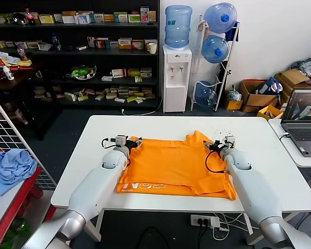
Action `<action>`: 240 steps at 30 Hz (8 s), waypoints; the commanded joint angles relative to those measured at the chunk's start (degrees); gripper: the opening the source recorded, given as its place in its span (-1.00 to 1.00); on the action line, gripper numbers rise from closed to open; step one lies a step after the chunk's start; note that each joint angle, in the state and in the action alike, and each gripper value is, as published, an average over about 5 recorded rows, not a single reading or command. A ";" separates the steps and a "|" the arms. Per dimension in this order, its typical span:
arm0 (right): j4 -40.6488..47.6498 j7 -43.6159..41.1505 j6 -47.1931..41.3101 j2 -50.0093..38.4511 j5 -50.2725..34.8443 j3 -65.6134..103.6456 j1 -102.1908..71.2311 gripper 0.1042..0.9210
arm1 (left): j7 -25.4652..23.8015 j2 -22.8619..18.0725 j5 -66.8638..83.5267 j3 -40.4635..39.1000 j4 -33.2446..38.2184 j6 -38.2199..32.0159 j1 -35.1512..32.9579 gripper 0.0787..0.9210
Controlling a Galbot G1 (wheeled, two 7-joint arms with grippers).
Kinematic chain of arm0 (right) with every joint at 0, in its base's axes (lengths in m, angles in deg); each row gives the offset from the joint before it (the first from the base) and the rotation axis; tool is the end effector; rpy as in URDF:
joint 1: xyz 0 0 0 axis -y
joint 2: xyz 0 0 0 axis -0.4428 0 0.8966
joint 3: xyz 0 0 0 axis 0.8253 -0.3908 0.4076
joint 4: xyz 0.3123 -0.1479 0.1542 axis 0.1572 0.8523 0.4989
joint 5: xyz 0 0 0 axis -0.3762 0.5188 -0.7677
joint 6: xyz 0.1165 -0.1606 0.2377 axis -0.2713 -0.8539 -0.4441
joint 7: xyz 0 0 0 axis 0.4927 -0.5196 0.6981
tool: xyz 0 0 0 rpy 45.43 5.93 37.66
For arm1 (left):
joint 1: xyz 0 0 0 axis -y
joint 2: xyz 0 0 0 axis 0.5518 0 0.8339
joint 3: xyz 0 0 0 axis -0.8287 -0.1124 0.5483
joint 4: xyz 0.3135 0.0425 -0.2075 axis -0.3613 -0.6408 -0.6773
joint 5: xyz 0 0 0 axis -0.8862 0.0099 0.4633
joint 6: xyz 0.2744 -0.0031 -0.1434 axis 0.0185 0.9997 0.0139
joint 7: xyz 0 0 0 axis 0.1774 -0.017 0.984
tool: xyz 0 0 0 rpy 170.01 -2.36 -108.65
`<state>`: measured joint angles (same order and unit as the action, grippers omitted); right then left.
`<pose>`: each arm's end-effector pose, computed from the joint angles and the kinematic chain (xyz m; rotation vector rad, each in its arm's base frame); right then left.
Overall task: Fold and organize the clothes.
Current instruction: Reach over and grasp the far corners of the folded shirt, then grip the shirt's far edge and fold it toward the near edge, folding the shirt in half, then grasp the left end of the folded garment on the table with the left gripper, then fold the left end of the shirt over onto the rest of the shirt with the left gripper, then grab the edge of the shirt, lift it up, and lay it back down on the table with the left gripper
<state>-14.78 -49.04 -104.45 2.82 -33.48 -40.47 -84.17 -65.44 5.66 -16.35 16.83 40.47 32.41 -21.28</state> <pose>0.4916 -0.1317 -0.3654 0.1195 -2.5407 -0.0218 0.5036 -0.0042 -0.3703 -0.2188 -2.6420 -0.0217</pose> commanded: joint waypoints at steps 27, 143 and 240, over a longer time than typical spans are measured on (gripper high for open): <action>-27.97 10.15 -1.87 -8.01 -4.48 -1.65 -12.56 -0.95 | 3.70 15.73 9.29 -0.30 29.71 1.92 -14.85 -0.97; -61.19 19.62 4.83 -12.79 8.02 5.97 -48.15 0.76 | 15.41 32.57 16.39 12.55 55.96 2.67 -36.16 -0.89; -55.92 11.71 11.38 -13.33 10.87 6.27 -48.37 0.76 | -7.18 22.95 21.17 9.13 34.47 13.52 -25.57 0.77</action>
<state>-70.56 -37.08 -93.22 -10.41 -22.65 -34.18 -132.57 -71.59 29.38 4.50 25.57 76.82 44.71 -47.94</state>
